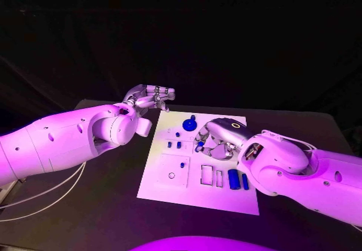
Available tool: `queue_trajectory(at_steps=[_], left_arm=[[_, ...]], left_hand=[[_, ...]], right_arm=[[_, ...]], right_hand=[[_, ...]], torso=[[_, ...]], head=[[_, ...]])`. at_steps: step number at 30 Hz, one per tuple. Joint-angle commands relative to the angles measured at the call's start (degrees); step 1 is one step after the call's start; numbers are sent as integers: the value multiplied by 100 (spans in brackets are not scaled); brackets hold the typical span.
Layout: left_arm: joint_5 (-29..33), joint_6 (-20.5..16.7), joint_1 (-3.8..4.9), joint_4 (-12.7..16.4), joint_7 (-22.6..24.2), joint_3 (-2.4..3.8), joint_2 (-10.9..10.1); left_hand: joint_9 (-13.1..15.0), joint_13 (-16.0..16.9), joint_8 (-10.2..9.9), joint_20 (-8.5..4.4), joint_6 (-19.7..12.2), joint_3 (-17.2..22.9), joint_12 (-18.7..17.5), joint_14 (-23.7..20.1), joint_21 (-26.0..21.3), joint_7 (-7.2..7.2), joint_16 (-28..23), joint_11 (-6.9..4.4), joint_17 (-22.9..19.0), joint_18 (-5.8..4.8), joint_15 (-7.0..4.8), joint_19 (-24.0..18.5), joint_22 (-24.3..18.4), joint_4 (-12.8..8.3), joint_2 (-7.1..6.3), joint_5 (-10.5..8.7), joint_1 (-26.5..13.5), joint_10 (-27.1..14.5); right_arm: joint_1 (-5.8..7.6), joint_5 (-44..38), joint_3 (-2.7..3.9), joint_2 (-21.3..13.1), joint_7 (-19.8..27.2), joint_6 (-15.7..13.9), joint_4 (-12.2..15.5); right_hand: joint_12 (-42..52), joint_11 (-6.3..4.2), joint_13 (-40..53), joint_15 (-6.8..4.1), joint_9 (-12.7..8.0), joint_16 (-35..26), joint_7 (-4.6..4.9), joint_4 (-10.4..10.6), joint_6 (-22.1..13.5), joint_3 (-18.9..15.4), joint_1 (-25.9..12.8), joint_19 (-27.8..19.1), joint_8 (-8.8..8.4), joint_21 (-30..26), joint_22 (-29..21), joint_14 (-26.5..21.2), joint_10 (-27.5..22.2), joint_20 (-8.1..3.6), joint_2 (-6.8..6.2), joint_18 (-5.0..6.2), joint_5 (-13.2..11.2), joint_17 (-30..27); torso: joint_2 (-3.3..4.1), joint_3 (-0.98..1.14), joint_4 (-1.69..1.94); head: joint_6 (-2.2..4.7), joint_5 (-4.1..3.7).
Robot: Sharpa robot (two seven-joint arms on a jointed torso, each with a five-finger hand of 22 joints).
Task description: Assemble the parts on the task board
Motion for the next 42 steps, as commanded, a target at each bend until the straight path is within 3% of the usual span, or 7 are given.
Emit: queue_trajectory(at_steps=[1,7,19,31,42], left_arm=[[23,101,3,0,28,3,33],[23,120,2,-8,18,3,82],[23,147,2,-14,11,3,130],[23,151,3,-18,6,3,145],[23,155,3,-21,-2,3,148]], left_hand=[[-9,9,33,-2,-56,4,35,-30,-36,1,9,13,-9,78,23,27,-8,-33,33,-13,32,-37],[-10,9,34,-2,-58,5,37,-31,-37,2,10,14,-9,78,23,29,-9,-37,36,-13,38,-41],[-9,11,37,-3,-60,10,42,-33,-39,3,12,14,-10,78,23,34,-11,-47,48,-11,55,-46],[-9,12,40,-4,-61,9,46,-34,-40,4,13,15,-11,78,23,37,-13,-52,51,-12,61,-49],[-9,12,40,-4,-61,9,46,-34,-40,4,13,15,-11,78,23,37,-13,-52,51,-12,61,-49]], right_arm=[[-93,74,-7,207,118,-31,17],[-315,110,-24,627,222,8,-172],[-748,184,-88,1139,391,83,-736],[-842,183,-109,1318,444,115,-985],[-851,91,-116,1405,369,233,-1164]], right_hand=[[9,-173,61,-28,4,12,30,-298,9,271,118,12,9,12,621,259,231,-17,46,-77,24,-3],[1,-166,64,-23,2,8,38,-305,1,284,107,0,2,-12,614,258,225,-15,53,-72,45,-12],[-9,-159,64,-17,0,5,45,-305,-9,289,88,-9,-6,-28,610,256,213,-12,56,-69,53,-19],[-17,-156,66,-14,-1,5,48,-312,-17,300,83,-12,-12,-33,611,256,204,-9,65,-68,67,-19],[-20,-154,67,-13,-2,6,50,-317,-21,307,80,-17,-15,-43,609,257,201,-8,69,-66,74,-17]], torso=[[3,-4,1],[4,-11,17],[13,-2,4],[10,-1,3],[8,-5,0]], head=[[-20,60],[-79,155],[-166,308],[-233,391],[-256,406]])
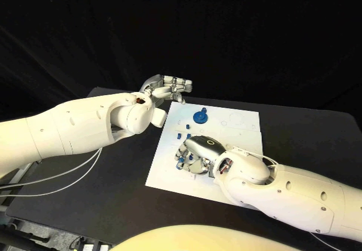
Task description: Assemble the parts on the task board
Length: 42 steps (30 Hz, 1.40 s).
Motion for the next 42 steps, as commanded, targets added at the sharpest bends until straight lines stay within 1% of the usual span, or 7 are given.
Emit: queue_trajectory(at_steps=[1,8,12,20,25,29,42], left_arm=[[22,98,3,6,19,4,12],[22,98,3,6,14,4,6],[22,106,3,6,10,4,3],[22,107,3,3,7,4,-7],[21,114,3,0,5,3,-8],[21,121,3,-1,3,3,-7],[20,122,3,-4,-3,3,-9]], left_hand=[[-9,8,40,-4,-40,-8,24,-34,-40,-17,13,-5,-6,78,23,37,-7,-35,21,-12,30,-29],[-9,8,40,-4,-40,-8,24,-34,-40,-17,13,-5,-6,78,23,37,-7,-35,21,-12,30,-29],[-9,8,40,-4,-40,-8,24,-34,-40,-17,13,-5,-6,78,23,37,-7,-35,21,-12,30,-29],[-9,8,40,-4,-40,-8,24,-34,-40,-17,13,-5,-6,78,23,37,-7,-35,21,-12,30,-29],[-10,11,49,-12,-53,31,39,-43,-41,-12,16,-4,-12,79,19,50,-10,-85,75,-1,112,-55],[-10,12,50,-12,-54,33,40,-44,-40,-11,16,-3,-13,79,19,50,-10,-87,76,-1,115,-56],[-10,12,50,-12,-56,31,41,-45,-40,-10,16,-1,-13,78,19,51,-10,-87,74,-3,113,-58]], right_arm=[[-12,-103,-11,8,-23,198,-54],[-12,-127,-18,11,-51,472,-68],[-12,-152,-20,-16,-65,538,-42],[-12,-259,-22,-88,-150,449,11],[-12,-308,-23,-105,-185,378,36],[-12,-336,-23,-109,-212,324,48],[-12,-380,-23,-141,-261,312,82]], right_hand=[[9,-174,13,-13,7,6,29,-311,0,301,80,-17,-13,-21,612,257,181,-8,69,-66,35,4],[7,-173,14,-12,7,4,31,-312,-1,301,73,-15,-15,-17,615,256,179,-7,67,-67,36,-1],[7,-172,15,-12,7,3,31,-313,0,300,71,-15,-14,-17,615,256,180,-7,66,-67,36,-2],[13,-177,22,-11,12,3,27,-319,14,304,63,-15,-8,-13,620,256,195,-5,74,-67,39,-3],[15,-179,25,-12,13,4,25,-323,18,307,63,-14,-6,-10,622,256,200,-5,76,-68,42,-3],[17,-180,27,-13,14,7,23,-327,22,309,62,-11,-4,-4,626,257,204,-5,76,-69,44,2],[19,-182,31,-14,17,7,22,-331,29,308,55,-9,-1,4,631,257,211,-5,74,-70,44,2]], torso=[[-5,-2,0],[-5,2,-3],[-5,3,-3],[-4,6,-5],[-2,7,-1],[-4,6,-7],[-7,0,-1]], head=[[-7,6],[-22,15],[-23,17],[-26,31],[-23,32],[-36,33],[-28,27]])
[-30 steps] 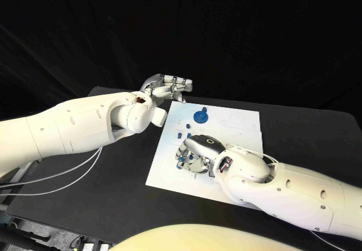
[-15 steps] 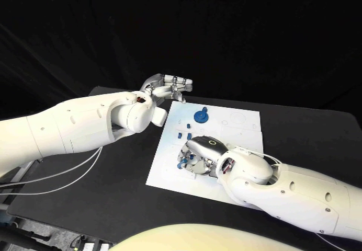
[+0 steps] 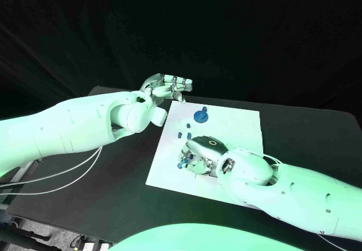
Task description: Assemble the parts on the task board
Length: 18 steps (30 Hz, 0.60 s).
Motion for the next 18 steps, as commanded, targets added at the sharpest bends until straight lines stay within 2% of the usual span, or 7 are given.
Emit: queue_trajectory(at_steps=[1,11,15,18], left_arm=[[20,98,3,4,22,4,5],[20,94,3,7,21,4,3],[20,93,4,10,19,4,3],[20,91,4,12,17,4,3]], left_hand=[[-5,7,28,9,-37,2,20,-26,-18,10,16,-2,-6,79,0,30,-5,-26,7,-3,45,-58],[-5,7,28,9,-37,2,20,-26,-18,10,16,-2,-6,79,0,30,-5,-26,7,-3,45,-58],[-5,7,28,9,-37,2,20,-26,-18,10,16,-2,-6,79,0,30,-5,-26,7,-3,45,-58],[-5,7,28,9,-37,2,20,-26,-18,10,16,-2,-6,79,0,30,-5,-26,7,-3,45,-58]], right_arm=[[-17,-125,-10,-24,-156,96,-2],[-12,-119,-9,23,-163,189,22],[-7,-74,-9,75,-147,212,-16],[-4,-42,-10,105,-131,205,-46]], right_hand=[[20,-192,4,-14,9,7,23,-313,30,290,55,-9,9,3,629,257,200,-5,74,-70,40,2],[-11,-182,9,-6,8,6,31,-300,2,245,-51,-28,-10,-35,622,256,159,3,34,-63,31,-4],[-154,-105,-40,59,-51,1,112,-233,-250,209,-229,-53,-164,-93,608,253,-66,43,-19,-58,41,-20],[-315,-14,-119,136,-113,-6,163,-149,-493,147,-423,-91,-307,-186,574,246,-348,102,-126,-46,61,-39]], torso=[[-4,-3,3],[-1,-2,0],[-4,-6,0],[0,-4,1]], head=[[2,1],[11,-2],[18,-10],[22,-12]])
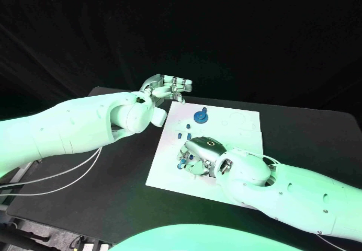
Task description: Assemble the parts on the task board
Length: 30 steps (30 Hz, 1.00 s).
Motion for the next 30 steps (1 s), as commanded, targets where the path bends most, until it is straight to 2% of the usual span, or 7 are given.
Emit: queue_trajectory(at_steps=[1,9,17,21,24,27,30], left_arm=[[20,87,4,14,22,4,6],[20,84,4,14,17,4,0],[20,83,4,13,13,4,-4],[20,81,4,11,11,4,-7],[20,79,4,4,9,3,-16],[20,79,4,-7,9,3,-22],[20,84,4,-12,10,-1,-28]], left_hand=[[-6,7,28,9,-37,2,20,-26,-19,10,16,-2,-6,79,0,30,-6,-26,7,-3,45,-58],[-6,7,28,9,-37,2,20,-26,-19,10,16,-2,-6,79,0,30,-6,-26,7,-3,45,-58],[-6,7,28,9,-37,2,20,-26,-19,10,16,-2,-6,79,0,30,-6,-26,7,-3,45,-58],[-6,7,28,9,-37,2,20,-26,-19,10,16,-2,-6,79,0,30,-6,-26,7,-3,45,-58],[-6,7,28,9,-37,2,20,-26,-19,10,16,-2,-6,79,0,30,-6,-26,7,-3,45,-58],[-7,9,30,10,-45,-1,25,-29,-19,15,18,3,-9,77,4,31,-6,-32,5,-11,44,-68],[-7,9,30,10,-45,-1,25,-29,-19,15,18,3,-9,77,4,31,-6,-32,5,-11,44,-68]], right_arm=[[-7,1,-11,26,-29,139,-23],[-5,43,-12,19,8,54,-39],[-4,118,-12,-16,72,-40,1],[-4,168,-12,-149,116,-242,148],[13,223,-7,-327,148,-419,334],[89,389,10,-606,222,-628,574],[290,980,29,-1129,325,-839,868]], right_hand=[[-112,90,-68,60,-37,-12,19,48,-143,-21,-226,-42,-71,-84,560,252,-216,56,-138,-40,28,-26],[-194,133,-149,96,-79,-50,6,103,-294,-173,-361,-107,-70,-264,488,226,-502,116,-247,-1,12,-99],[-170,136,-186,102,-115,-93,-31,126,-433,-376,-415,-158,-69,-428,419,204,-700,134,-299,30,3,-172],[-141,166,-227,128,-154,-181,-64,154,-591,-626,-435,-250,-67,-700,300,167,-933,149,-319,76,19,-310],[-78,179,-241,134,-171,-227,-78,166,-662,-784,-406,-280,-62,-820,244,150,-1024,160,-306,93,29,-381],[21,167,-233,124,-177,-267,-75,185,-685,-884,-380,-279,-53,-868,220,138,-997,160,-268,99,38,-442],[359,109,-137,80,-141,-230,36,286,-513,-967,-439,-200,39,-748,271,164,-535,128,-160,76,48,-384]], torso=[[3,2,1],[1,4,1],[2,6,-4],[2,8,3],[-2,7,-7],[-10,5,-16],[-17,2,-20]], head=[[7,-5],[6,-5],[14,-11],[32,-34],[42,-49],[75,-112],[141,-247]])
